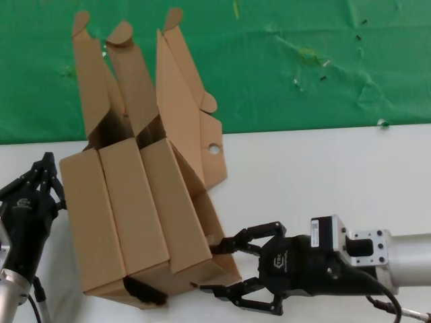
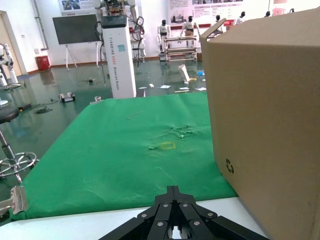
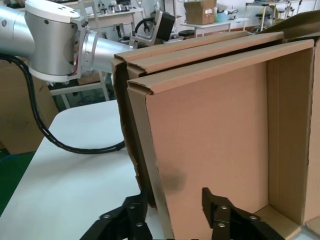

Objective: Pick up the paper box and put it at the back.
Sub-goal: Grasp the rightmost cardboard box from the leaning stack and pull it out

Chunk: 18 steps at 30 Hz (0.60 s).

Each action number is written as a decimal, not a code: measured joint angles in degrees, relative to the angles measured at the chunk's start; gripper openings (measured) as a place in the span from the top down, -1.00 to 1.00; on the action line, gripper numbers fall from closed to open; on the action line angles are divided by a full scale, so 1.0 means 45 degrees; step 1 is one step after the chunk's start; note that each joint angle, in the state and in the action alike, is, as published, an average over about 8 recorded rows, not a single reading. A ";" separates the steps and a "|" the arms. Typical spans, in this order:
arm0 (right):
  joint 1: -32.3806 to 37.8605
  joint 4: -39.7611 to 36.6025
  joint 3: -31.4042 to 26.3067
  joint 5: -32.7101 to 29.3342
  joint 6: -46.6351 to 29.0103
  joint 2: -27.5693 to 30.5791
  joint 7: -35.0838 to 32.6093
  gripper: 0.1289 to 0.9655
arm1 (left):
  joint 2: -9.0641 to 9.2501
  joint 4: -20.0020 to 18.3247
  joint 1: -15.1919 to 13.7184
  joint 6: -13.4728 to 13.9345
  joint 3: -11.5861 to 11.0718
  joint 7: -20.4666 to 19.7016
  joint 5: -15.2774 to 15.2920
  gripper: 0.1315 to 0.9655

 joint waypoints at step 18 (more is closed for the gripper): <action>-0.0096 -0.0072 0.0206 0.0287 -0.0155 0.0319 -0.0512 0.73 | 0.0000 0.0000 0.0000 0.0000 0.0000 -0.0006 0.0006 0.97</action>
